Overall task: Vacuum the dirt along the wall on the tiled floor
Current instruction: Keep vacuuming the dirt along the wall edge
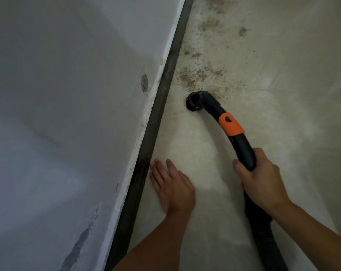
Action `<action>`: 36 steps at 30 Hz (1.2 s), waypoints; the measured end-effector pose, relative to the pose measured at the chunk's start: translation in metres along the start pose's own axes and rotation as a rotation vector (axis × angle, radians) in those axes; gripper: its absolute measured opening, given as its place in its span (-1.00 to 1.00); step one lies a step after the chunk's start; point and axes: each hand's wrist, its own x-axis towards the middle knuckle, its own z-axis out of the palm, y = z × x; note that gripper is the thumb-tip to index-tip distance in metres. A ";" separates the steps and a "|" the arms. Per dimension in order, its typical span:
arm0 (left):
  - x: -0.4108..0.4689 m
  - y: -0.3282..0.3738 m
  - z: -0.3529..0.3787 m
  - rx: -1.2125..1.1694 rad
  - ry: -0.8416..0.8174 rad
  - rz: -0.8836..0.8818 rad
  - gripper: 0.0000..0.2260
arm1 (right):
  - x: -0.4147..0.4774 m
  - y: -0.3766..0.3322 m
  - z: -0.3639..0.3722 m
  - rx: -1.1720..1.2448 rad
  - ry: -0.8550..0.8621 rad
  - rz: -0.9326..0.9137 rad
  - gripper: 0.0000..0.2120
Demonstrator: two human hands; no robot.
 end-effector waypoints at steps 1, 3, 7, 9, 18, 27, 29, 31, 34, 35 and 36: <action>0.000 0.000 0.000 0.002 0.000 0.002 -0.52 | -0.008 0.002 0.002 0.004 -0.022 0.003 -0.77; 0.000 0.001 -0.001 0.007 0.006 0.004 -0.52 | -0.023 0.005 0.004 0.005 -0.063 0.007 -0.77; 0.000 0.001 -0.001 -0.003 0.015 0.012 -0.51 | 0.001 -0.002 0.005 -0.014 -0.019 -0.021 -0.78; 0.000 0.001 0.000 -0.001 0.018 0.013 -0.51 | 0.027 -0.016 0.012 -0.015 -0.015 -0.040 -0.78; 0.001 -0.003 0.004 -0.004 0.026 0.020 -0.53 | 0.047 -0.040 0.027 -0.022 -0.120 -0.061 -0.77; 0.001 -0.008 0.007 -0.028 0.084 0.030 -0.55 | -0.055 0.038 -0.030 -0.085 -0.017 0.077 -0.79; 0.000 -0.008 0.008 -0.040 0.094 0.032 -0.56 | -0.079 0.064 -0.046 -0.074 0.064 0.179 -0.77; 0.000 -0.006 0.007 -0.045 0.099 0.037 -0.56 | -0.089 0.080 -0.060 -0.052 0.115 0.250 -0.73; 0.001 -0.005 0.007 -0.052 0.101 0.026 -0.56 | -0.070 0.081 -0.072 -0.031 0.193 0.239 -0.78; 0.000 -0.005 0.007 -0.053 0.107 0.026 -0.56 | -0.058 0.076 -0.074 -0.014 0.217 0.227 -0.80; 0.000 -0.005 0.007 -0.054 0.113 0.026 -0.56 | -0.047 0.070 -0.073 0.008 0.231 0.209 -0.81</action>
